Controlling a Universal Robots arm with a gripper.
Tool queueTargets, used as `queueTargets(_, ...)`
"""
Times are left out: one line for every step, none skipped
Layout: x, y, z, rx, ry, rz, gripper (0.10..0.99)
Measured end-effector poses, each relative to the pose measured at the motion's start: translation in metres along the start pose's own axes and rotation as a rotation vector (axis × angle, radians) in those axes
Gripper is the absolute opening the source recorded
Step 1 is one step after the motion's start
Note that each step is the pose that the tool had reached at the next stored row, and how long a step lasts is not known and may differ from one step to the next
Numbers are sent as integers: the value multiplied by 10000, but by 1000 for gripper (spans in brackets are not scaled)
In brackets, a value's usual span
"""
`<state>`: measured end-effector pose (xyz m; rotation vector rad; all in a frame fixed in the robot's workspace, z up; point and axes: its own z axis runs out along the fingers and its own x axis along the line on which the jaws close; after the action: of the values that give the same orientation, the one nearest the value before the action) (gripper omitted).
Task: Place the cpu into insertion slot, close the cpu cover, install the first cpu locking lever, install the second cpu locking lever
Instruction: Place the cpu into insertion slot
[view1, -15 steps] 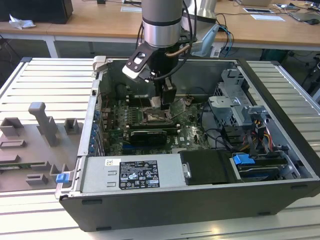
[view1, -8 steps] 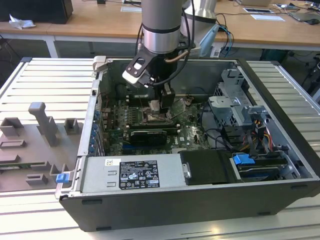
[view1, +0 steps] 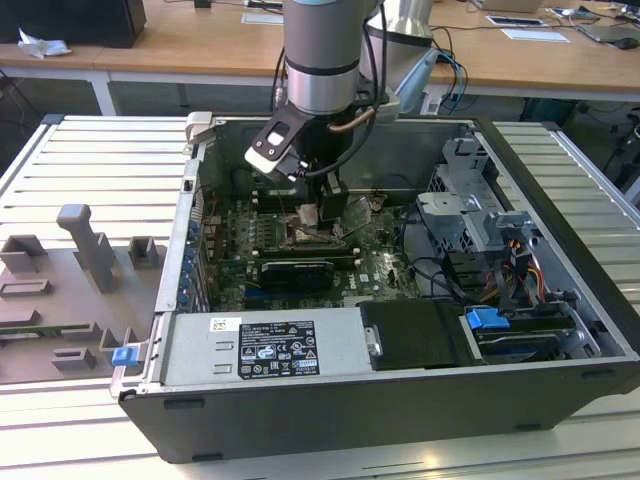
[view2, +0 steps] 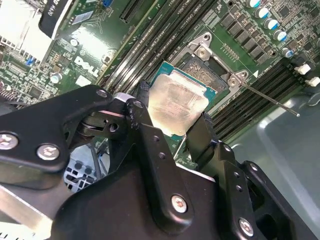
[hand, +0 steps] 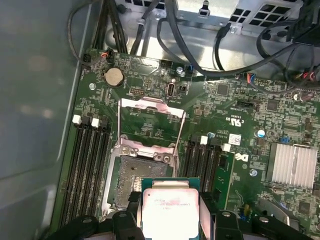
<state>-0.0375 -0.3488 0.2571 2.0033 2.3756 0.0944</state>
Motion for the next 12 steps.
queueTargets(29,6,11,-1,-2,30,541)
queueTargets(45,10,17,1,-2,32,541)
queueTargets(60,12,23,2,-2,31,541)
queueTargets(74,15,32,5,0,31,541)
queueTargets(87,17,41,8,0,31,541)
queueTargets(106,20,59,17,2,31,541)
queueTargets(134,23,83,35,4,33,541)
queueTargets(156,26,104,48,5,66,541)
queueTargets(160,26,118,52,4,137,541)
queueTargets(161,25,136,58,-7,306,541)
queueTargets(162,23,165,66,-22,551,541)
queueTargets(165,21,188,76,-30,692,541)
